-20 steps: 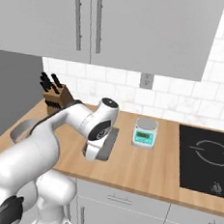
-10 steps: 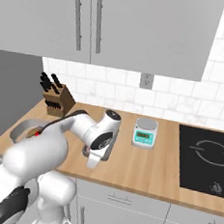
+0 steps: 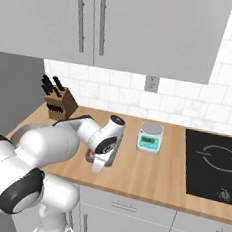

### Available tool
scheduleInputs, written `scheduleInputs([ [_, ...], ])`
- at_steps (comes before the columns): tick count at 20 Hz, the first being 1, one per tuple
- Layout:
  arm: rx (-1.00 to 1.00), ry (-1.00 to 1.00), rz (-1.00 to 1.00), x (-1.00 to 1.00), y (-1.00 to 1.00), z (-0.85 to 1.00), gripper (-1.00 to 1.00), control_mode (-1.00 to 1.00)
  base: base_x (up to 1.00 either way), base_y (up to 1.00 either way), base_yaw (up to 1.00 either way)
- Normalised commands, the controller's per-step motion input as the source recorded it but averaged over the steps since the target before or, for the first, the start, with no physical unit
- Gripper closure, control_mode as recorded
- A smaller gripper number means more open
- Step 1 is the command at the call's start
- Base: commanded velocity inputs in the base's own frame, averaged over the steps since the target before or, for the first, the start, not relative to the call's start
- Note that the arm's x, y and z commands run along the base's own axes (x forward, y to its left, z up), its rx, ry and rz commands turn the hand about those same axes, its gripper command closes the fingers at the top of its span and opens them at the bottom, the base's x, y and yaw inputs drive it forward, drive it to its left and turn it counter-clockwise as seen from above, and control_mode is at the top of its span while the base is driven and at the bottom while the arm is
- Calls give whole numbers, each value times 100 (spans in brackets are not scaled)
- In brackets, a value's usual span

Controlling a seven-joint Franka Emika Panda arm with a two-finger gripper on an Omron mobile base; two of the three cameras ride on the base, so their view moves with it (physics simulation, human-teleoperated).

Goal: Take the meat container that has the steak and place it on the second highest rack of the freezer. Then take the vegetable container that has the tomato and sweet potato and place it on the highest rack of the freezer.

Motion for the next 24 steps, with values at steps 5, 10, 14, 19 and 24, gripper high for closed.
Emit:
scheduleInputs([
  [5,0,0,0,26,0,-12,-100,-100,0,0,0],
  [10,0,0,0,6,0,-26,-100,-100,0,0,0],
  [14,0,0,0,3,0,-31,-100,-100,0,0,0],
  [19,0,0,0,18,1,-32,-100,-100,0,0,0],
  [24,1,0,0,7,8,-9,100,-100,0,0,0],
])
